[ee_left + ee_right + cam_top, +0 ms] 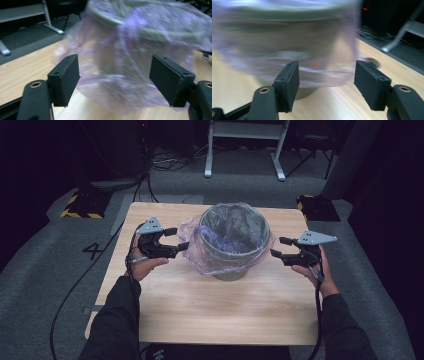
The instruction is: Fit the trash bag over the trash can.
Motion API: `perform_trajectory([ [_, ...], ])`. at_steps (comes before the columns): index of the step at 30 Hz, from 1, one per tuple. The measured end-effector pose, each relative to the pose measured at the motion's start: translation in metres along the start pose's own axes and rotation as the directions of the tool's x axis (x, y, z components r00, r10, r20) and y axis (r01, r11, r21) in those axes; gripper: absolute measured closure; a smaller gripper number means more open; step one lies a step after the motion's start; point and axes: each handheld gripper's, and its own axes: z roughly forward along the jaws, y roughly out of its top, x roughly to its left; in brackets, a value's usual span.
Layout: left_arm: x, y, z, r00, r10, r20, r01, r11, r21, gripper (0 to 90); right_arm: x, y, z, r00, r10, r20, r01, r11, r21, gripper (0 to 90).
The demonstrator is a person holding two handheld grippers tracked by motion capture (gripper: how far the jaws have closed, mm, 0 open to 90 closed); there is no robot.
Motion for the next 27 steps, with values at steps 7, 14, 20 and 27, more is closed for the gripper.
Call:
perform_trajectory([
  [7, -0.005, -0.012, 0.025, 0.9994, -0.021, 0.027, 0.019, 0.997, 0.075, 21.4, 0.028, 0.009, 0.01, 0.9906, -0.114, -0.076, 0.117, 0.992, 0.042, 26.7],
  [14, -0.004, -0.021, 0.056, 0.9985, -0.017, 0.053, 0.01, 0.9902, 0.139, 42.3, 0.033, 0.006, 0.029, 0.9805, -0.148, -0.129, 0.16, 0.983, 0.092, 52.5],
  [20, -0.005, -0.026, 0.071, 0.9982, 0.012, 0.059, -0.022, 0.9856, 0.168, 75.7, 0.036, 0.001, 0.037, 0.9737, -0.169, -0.152, 0.188, 0.975, 0.117, 85.7],
  [27, -0.006, -0.032, 0.076, 0.9988, 0.021, 0.044, -0.03, 0.979, 0.202, 88.2, 0.039, -0.011, 0.044, 0.9755, -0.17, -0.14, 0.191, 0.97, 0.153, 90.0],
])
